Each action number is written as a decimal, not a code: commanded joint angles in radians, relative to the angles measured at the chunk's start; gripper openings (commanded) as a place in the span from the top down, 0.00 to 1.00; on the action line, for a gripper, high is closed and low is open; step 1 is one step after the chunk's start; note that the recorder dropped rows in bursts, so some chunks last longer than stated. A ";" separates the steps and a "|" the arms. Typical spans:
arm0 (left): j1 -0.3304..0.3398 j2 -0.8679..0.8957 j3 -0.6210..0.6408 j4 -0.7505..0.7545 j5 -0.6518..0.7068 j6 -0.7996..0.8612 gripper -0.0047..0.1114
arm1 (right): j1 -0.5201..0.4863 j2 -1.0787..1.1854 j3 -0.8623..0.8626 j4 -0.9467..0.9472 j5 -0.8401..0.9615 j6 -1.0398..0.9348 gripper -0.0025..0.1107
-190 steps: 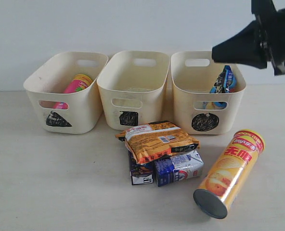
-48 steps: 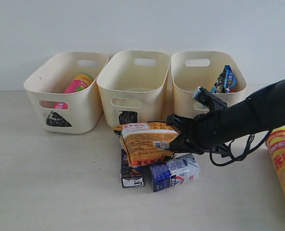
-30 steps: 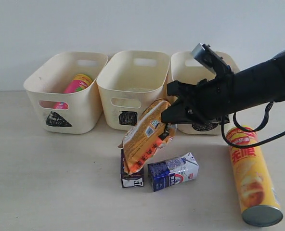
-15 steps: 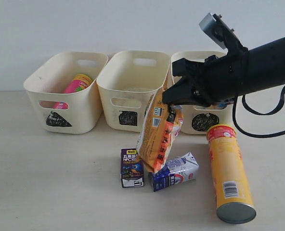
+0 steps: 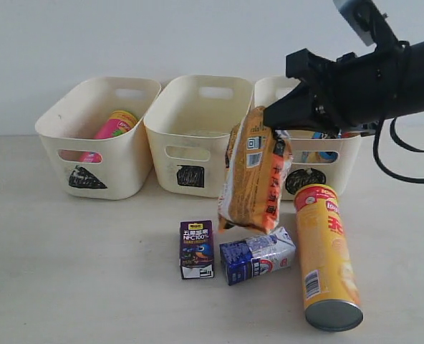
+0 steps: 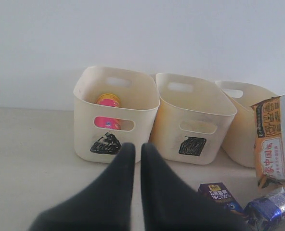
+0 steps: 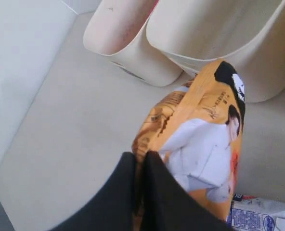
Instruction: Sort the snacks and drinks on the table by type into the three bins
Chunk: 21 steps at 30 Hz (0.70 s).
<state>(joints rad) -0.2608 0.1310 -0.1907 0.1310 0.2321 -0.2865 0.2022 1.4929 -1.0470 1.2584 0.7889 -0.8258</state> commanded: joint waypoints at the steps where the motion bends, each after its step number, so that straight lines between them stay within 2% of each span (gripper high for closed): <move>1: 0.001 0.005 0.002 -0.012 0.000 0.004 0.92 | -0.046 -0.020 -0.033 0.029 0.075 0.006 0.98; 10: 0.001 0.005 0.002 -0.012 0.000 0.004 0.92 | -0.054 -0.020 -0.196 0.006 0.070 0.059 0.98; 14: 0.001 0.005 0.002 -0.012 0.000 0.004 0.92 | -0.054 -0.017 -0.256 -0.101 0.043 0.127 0.98; 21: 0.001 0.005 0.002 -0.012 0.000 0.004 0.92 | -0.054 -0.016 -0.256 -0.332 0.075 0.228 0.96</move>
<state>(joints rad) -0.2608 0.1310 -0.1907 0.1310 0.2321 -0.2865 0.1522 1.4813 -1.2965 1.0101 0.8323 -0.6280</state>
